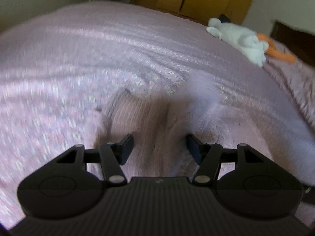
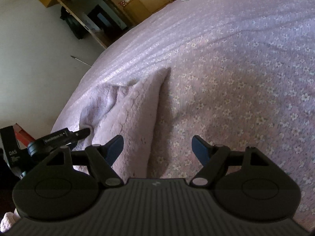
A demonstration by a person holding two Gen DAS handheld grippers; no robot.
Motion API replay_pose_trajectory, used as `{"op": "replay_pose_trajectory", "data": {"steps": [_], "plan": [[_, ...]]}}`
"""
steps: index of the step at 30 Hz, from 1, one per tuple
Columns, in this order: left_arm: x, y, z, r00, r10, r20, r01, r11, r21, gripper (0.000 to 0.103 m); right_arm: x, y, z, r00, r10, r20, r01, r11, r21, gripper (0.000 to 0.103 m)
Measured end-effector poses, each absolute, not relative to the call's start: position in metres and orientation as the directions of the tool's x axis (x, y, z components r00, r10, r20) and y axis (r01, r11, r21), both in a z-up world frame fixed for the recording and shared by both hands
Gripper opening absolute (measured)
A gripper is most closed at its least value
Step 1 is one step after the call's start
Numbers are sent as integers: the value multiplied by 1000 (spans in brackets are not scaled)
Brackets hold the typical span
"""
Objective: Fold small clothes
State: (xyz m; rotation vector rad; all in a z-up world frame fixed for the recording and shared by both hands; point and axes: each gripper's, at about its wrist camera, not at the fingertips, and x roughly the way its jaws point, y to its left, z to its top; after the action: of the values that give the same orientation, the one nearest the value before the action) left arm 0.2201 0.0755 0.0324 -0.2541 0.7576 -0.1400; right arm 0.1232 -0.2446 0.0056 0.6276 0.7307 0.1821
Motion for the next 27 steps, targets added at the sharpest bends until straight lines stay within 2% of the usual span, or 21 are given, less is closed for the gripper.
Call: {"op": "replay_pose_trajectory", "data": {"steps": [5, 9, 14, 15, 16, 18, 22, 27], "plan": [[212, 92, 25, 711, -307, -632, 1, 900, -437, 60, 124, -232, 6, 739, 373, -561, 21, 819, 573, 82], [209, 94, 23, 701, -373, -608, 13, 859, -512, 60, 125, -221, 6, 741, 361, -566, 7, 838, 545, 82], [212, 80, 22, 703, -349, -619, 33, 887, -461, 58, 129, -217, 1, 739, 372, -562, 6, 830, 558, 82], [212, 76, 22, 710, -340, -617, 45, 896, -443, 39, 131, -216, 1, 741, 373, -559, 7, 827, 561, 82], [212, 71, 22, 713, -341, -612, 68, 903, -425, 31, 132, -215, 2, 745, 374, -553, 7, 824, 567, 82], [209, 62, 27, 730, -315, -606, 95, 925, -367, 25, 135, -214, 6, 758, 374, -534, 4, 816, 578, 82], [205, 58, 41, 737, -300, -605, 116, 939, -324, 20, 146, -207, 14, 775, 371, -512, -2, 811, 585, 82], [200, 91, 68, 765, -329, -554, 84, 904, -420, 19, 146, -193, 30, 785, 390, -481, -45, 811, 584, 82]]}}
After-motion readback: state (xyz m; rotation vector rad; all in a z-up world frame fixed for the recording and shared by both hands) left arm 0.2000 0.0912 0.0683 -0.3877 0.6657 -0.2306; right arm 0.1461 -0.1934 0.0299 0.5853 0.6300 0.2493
